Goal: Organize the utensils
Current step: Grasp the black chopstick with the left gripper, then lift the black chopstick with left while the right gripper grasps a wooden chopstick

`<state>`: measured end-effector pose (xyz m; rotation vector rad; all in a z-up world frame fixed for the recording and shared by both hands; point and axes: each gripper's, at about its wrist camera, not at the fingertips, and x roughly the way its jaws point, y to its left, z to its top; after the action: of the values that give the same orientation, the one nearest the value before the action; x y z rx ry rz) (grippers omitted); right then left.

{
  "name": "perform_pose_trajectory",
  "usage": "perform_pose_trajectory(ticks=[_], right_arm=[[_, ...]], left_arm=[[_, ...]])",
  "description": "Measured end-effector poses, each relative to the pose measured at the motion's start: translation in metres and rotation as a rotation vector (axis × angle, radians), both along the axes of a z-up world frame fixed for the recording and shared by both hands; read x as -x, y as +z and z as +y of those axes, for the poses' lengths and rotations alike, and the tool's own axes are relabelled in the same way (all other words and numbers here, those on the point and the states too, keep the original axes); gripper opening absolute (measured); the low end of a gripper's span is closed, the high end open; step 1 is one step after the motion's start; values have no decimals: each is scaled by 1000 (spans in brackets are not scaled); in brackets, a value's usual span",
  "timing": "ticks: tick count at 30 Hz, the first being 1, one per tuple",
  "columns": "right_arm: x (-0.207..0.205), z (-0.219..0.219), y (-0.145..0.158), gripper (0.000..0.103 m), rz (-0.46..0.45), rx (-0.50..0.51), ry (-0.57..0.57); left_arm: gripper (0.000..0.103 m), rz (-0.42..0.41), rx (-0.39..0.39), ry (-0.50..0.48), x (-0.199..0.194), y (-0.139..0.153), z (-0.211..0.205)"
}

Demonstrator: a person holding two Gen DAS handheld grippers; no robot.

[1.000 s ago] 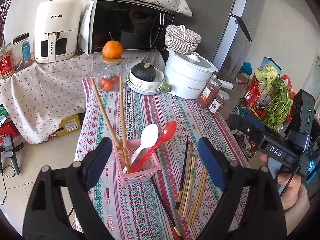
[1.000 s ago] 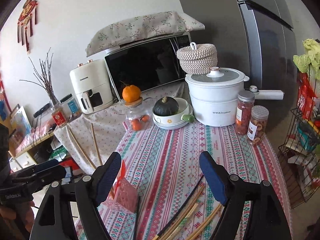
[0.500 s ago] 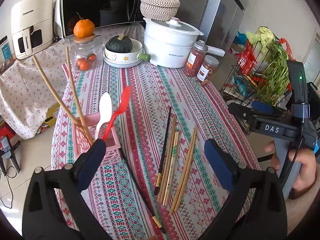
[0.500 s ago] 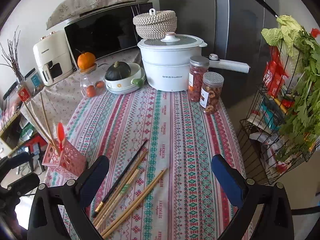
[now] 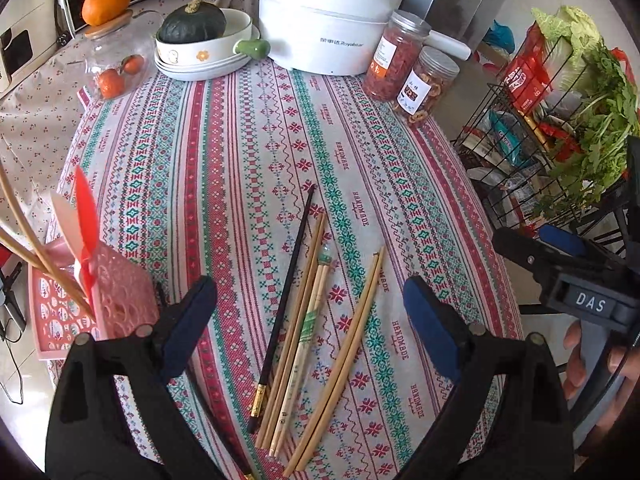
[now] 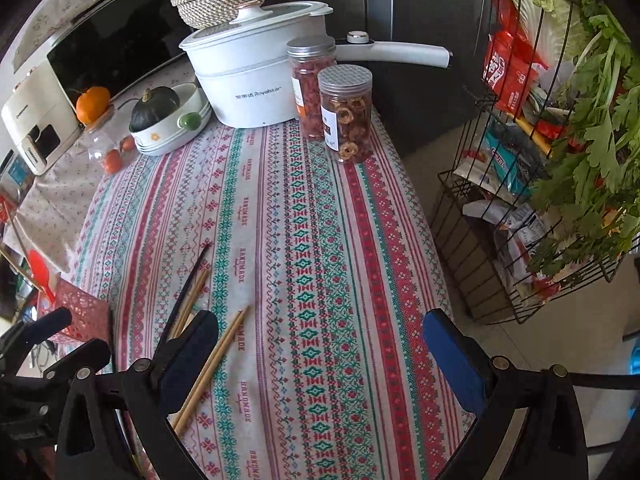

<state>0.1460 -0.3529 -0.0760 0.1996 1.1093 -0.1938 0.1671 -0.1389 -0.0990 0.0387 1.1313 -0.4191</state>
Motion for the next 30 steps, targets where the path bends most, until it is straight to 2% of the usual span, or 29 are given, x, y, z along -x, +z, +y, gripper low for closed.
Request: perform_pose_trajectory(ticks=[2,4,7,10,14,17,18,19,21,30], right_arm=[[-3,-7,-7,103,26,-5,-12],[-5,-11,-13,103,47,-11,-16],[-6,-15,-19,103,65,-33,-12],[-7,-14,-22,103,76,-40,1],[-9,-12,-23,103,83,-41,9],[-11,-10,-25,103,87,-50,11],[-12,-8,-27,103,91,-53,12],[-13,-6,-28,103,96,-56,16],[-16,-2,-33,103,112,-57,26],[-27,31,-61,103,192,-32,85]], left_arm=[[71,24,-21,-5,-11,-15,-10],[46,53,-52,-5,-22,-31,-17],[29,85,-69,8,-33,-49,-22],[21,91,-92,20,-41,-59,-26],[18,117,-109,35,-50,-72,-28],[18,88,-140,9,-51,-74,-33],[15,87,-146,5,-50,-74,-34],[7,89,-159,4,-50,-75,-35],[8,96,-160,-1,-48,-73,-34],[7,-56,-60,-117,12,-8,4]])
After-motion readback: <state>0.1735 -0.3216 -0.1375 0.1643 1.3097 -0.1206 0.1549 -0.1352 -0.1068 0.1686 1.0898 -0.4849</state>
